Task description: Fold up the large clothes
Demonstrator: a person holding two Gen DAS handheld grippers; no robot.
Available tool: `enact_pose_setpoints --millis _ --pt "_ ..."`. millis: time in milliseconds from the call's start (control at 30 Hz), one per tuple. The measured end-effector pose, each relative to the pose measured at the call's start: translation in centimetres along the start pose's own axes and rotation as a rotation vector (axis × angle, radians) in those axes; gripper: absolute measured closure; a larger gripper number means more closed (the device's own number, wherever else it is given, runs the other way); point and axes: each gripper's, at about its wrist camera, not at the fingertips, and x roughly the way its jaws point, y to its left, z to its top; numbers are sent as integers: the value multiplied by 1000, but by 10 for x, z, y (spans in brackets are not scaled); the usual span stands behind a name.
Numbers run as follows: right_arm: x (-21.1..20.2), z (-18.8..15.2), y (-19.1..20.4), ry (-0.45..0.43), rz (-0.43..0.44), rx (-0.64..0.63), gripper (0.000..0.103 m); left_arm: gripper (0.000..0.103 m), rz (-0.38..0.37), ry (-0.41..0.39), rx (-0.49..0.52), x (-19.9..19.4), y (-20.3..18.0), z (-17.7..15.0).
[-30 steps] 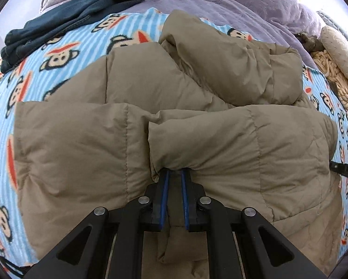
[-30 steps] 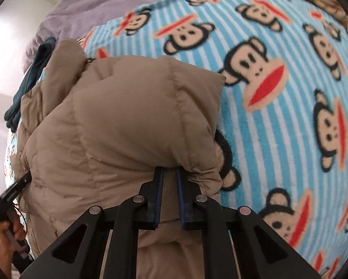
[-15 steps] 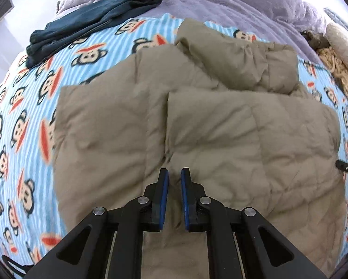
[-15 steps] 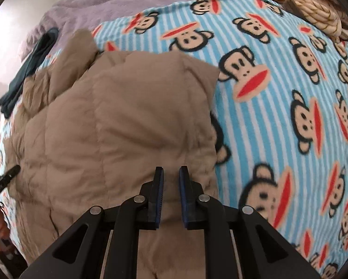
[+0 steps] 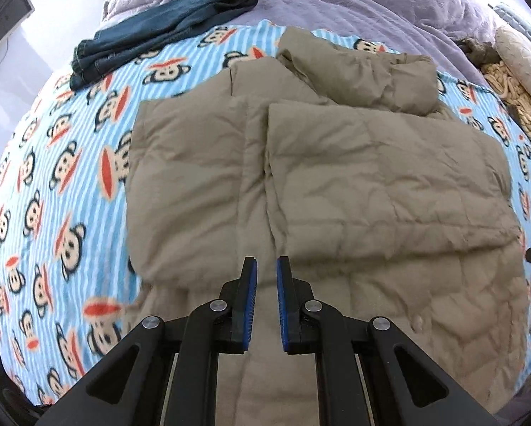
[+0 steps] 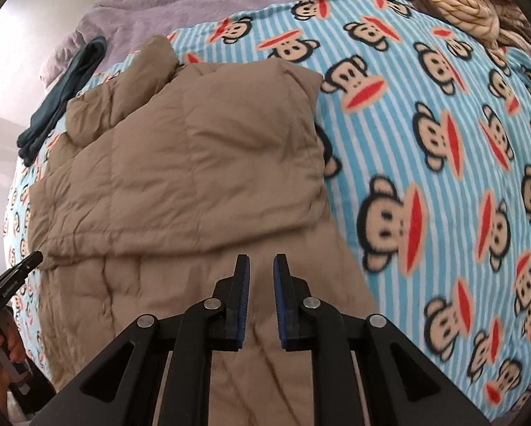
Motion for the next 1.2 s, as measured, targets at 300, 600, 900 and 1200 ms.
enact_pose_setpoints --millis 300,600,900,1200 --pt "-6 -42 -5 47 24 19 54 90 22 15 -21 -17 -12 -31" --pt "-13 -54 -15 53 57 -4 44 1 72 15 -86 -25 -23 -60" --pt "-19 -72 -28 85 108 -45 31 1 114 36 -103 -61 -39 -86" --pt "-35 -89 -31 41 115 -100 0 1 126 77 -113 -90 -49 -117"
